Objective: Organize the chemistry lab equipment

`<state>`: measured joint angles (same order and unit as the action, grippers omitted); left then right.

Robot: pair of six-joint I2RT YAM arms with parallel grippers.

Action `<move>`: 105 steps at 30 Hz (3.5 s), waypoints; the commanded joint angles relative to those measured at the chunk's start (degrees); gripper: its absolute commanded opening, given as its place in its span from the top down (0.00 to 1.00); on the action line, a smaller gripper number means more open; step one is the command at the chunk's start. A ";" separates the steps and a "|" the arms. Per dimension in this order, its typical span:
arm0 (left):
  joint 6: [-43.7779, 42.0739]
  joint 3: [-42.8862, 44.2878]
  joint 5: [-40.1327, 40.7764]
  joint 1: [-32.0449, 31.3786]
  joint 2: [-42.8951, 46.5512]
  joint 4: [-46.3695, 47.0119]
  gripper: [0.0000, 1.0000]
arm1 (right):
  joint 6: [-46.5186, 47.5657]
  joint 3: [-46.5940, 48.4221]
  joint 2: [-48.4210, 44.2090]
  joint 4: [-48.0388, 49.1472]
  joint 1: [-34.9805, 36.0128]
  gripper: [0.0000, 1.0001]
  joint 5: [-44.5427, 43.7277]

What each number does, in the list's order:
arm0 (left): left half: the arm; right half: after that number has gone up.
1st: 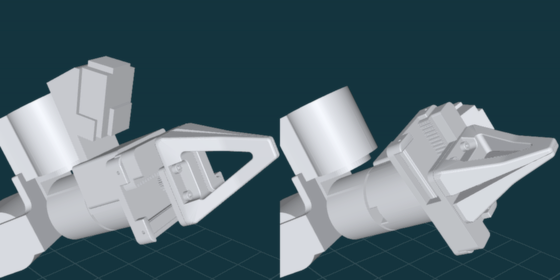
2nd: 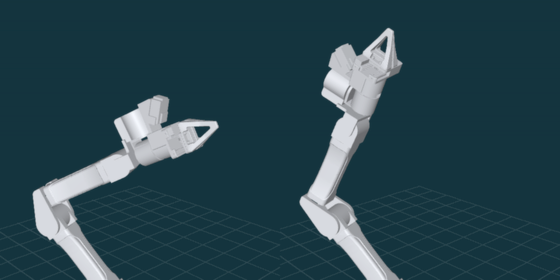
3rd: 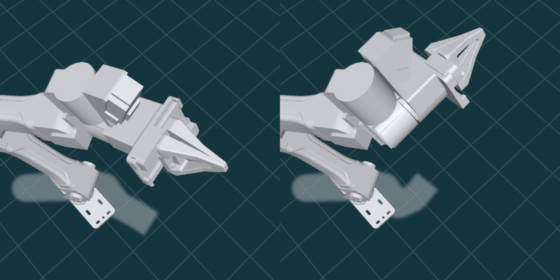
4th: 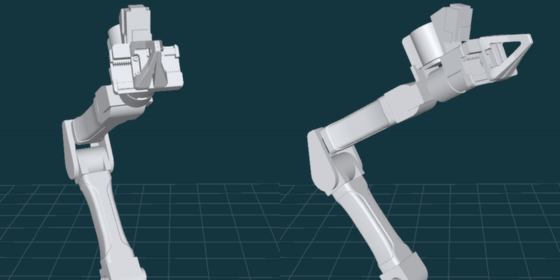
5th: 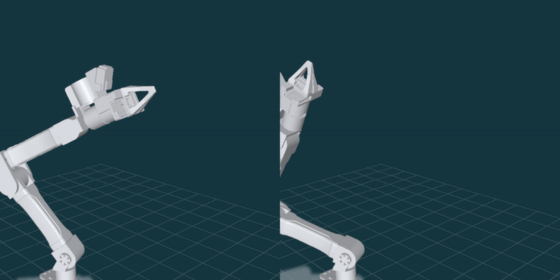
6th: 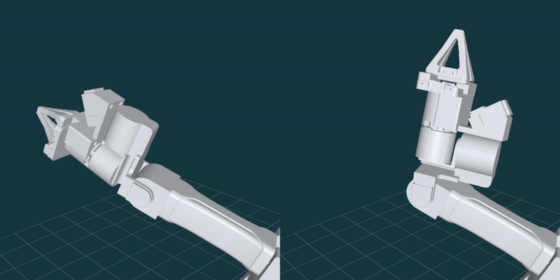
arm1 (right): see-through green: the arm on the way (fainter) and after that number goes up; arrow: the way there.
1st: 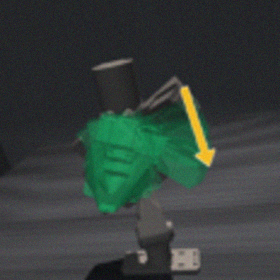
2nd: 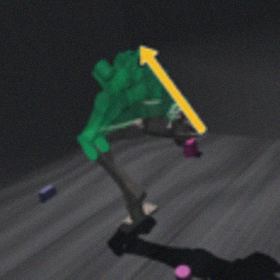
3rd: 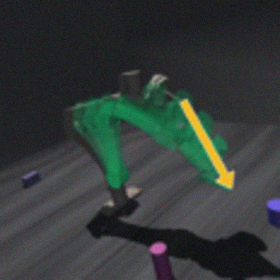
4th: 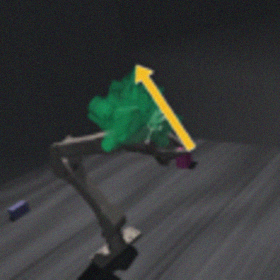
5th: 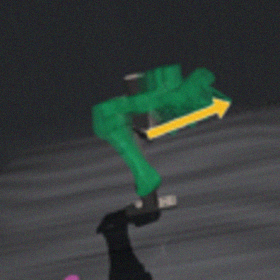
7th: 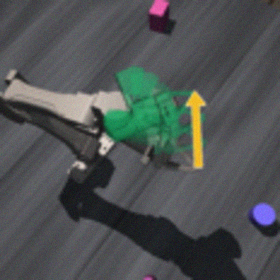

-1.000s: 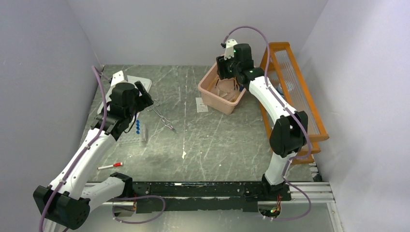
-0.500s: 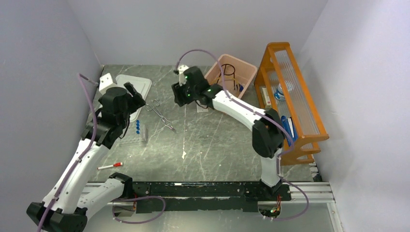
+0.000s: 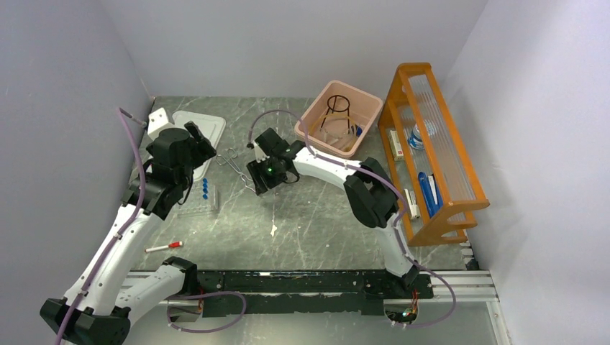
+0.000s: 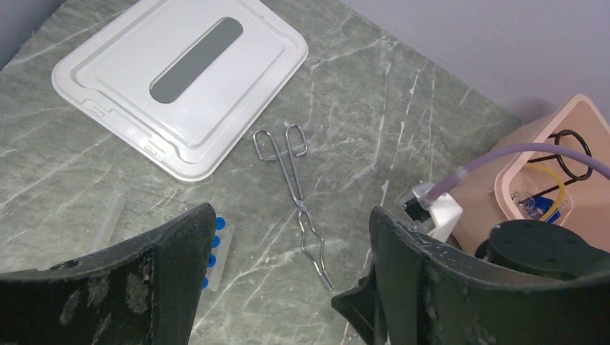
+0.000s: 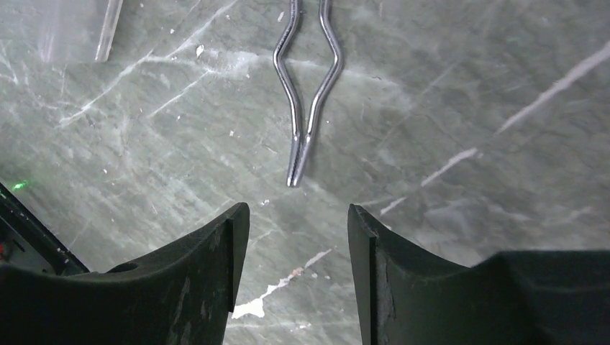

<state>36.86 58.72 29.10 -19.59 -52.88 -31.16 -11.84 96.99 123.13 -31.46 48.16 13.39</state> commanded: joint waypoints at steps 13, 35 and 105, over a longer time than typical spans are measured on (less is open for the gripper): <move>-0.16 -0.32 0.13 0.43 2.52 0.57 0.19 | -2.96 3.74 6.76 2.54 2.37 0.60 -0.96; 0.21 -4.18 -15.26 0.60 -6.79 4.24 0.03 | -13.04 -11.17 -8.23 17.24 -1.27 1.00 -6.69; -7.69 -6.01 -67.28 0.87 -18.30 38.52 0.86 | -29.12 -9.55 -22.78 26.66 -8.73 0.91 2.79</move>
<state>30.76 49.34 -34.81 -18.94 -72.73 3.27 -37.87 87.11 101.38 -7.66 39.83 16.19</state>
